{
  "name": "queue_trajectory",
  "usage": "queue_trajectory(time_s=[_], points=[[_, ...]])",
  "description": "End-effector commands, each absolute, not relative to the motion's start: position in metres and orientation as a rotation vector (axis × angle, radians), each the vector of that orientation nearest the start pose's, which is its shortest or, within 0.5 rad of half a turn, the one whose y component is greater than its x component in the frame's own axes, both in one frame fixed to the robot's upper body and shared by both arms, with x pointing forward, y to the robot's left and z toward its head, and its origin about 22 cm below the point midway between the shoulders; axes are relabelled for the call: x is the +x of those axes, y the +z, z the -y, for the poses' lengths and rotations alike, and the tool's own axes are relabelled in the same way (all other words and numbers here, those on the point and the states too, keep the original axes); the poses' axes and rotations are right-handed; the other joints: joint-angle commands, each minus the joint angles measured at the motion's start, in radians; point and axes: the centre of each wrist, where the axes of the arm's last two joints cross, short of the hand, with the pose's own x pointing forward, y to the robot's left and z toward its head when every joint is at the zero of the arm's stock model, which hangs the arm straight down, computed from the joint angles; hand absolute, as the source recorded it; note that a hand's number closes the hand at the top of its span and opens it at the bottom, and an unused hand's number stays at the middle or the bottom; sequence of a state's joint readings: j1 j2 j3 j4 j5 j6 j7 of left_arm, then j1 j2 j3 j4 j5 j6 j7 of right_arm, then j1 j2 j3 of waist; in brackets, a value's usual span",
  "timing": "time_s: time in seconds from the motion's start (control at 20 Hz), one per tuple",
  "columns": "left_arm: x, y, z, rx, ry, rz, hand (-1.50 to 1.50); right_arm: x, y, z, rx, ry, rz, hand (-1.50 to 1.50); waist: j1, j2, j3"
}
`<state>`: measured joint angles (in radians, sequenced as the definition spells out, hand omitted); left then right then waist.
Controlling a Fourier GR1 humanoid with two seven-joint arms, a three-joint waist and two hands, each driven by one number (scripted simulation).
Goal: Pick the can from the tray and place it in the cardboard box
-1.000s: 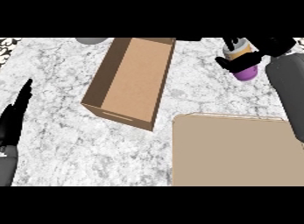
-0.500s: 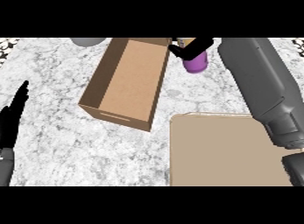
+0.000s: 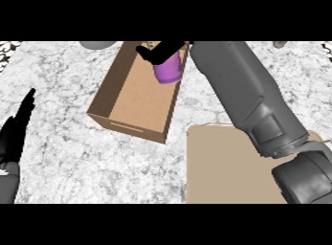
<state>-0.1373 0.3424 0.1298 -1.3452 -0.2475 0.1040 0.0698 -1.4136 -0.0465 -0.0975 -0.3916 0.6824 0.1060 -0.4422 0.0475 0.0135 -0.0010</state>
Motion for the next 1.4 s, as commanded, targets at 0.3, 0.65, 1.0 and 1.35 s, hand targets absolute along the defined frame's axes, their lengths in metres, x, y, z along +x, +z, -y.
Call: queue_trajectory(time_s=[0.3, 0.65, 1.0, 1.35], points=[[0.279, 0.028, -0.338, 0.588, -0.298, 1.436, 0.00, 0.458, 0.189, 0.031, -0.204, 1.222, 1.911, 1.50, 0.067, 0.015, -0.001], [0.297, 0.019, -0.302, 0.552, -0.306, 1.451, 0.00, 0.459, 0.165, 0.039, -0.292, 1.154, 1.767, -1.50, 0.108, 0.033, -0.003], [0.306, 0.046, -0.318, 0.560, -0.332, 1.476, 0.00, 0.458, 0.140, 0.050, -0.217, 1.096, 1.741, -1.50, 0.127, 0.039, -0.001], [0.304, 0.031, -0.315, 0.559, -0.326, 1.468, 0.00, 0.460, 0.168, 0.041, -0.107, 0.915, 1.924, -1.50, 0.104, 0.031, -0.001]])
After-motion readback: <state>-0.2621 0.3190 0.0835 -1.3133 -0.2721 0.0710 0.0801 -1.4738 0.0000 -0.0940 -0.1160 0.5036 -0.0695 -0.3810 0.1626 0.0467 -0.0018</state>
